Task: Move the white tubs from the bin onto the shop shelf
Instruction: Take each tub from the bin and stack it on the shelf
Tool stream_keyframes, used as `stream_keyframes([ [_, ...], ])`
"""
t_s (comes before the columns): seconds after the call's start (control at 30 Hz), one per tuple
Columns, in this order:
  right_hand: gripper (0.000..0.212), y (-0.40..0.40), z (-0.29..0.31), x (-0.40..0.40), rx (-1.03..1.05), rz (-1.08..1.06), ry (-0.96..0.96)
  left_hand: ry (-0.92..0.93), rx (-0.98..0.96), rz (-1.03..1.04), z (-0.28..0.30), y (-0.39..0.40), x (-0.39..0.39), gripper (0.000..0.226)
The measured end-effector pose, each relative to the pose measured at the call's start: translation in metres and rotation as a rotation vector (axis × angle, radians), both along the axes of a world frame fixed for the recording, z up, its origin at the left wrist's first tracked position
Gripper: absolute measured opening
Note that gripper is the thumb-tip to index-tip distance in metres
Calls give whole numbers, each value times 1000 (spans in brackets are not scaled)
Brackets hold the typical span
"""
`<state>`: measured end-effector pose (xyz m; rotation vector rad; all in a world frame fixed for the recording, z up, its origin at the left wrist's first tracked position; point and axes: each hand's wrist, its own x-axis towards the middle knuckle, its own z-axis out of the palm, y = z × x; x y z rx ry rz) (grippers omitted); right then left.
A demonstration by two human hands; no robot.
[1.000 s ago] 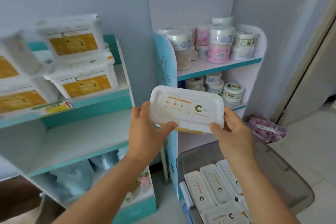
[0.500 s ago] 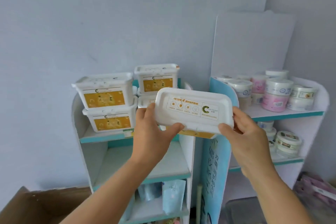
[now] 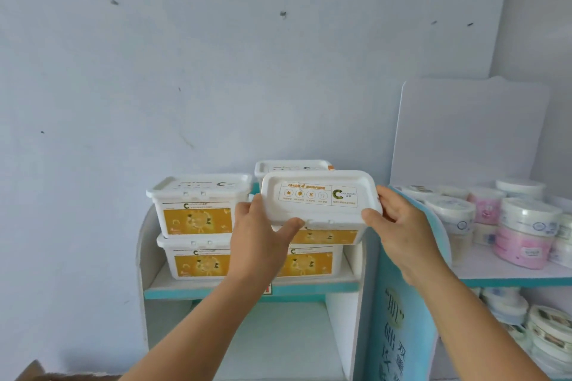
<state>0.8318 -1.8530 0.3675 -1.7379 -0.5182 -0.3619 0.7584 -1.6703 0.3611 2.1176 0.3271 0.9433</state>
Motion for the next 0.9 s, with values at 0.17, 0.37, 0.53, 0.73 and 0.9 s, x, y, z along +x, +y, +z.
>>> stream_keyframes([
  [0.17,30,13,9,35,-46,55,-2,44,27,76,5,9,27,44],
  [0.37,18,33,7,66,-155,9,-51,91,53,131,6,12,42,50],
  [0.53,22,41,0,73,-197,-36,-70,196,124,155,8,3,46,68],
  [0.73,23,36,-2,57,-341,-36,-61,294,224,123,1,-3,36,81],
  [0.9,60,24,-25,25,-595,-92,-148,380,512,24,-22,-19,19,78],
])
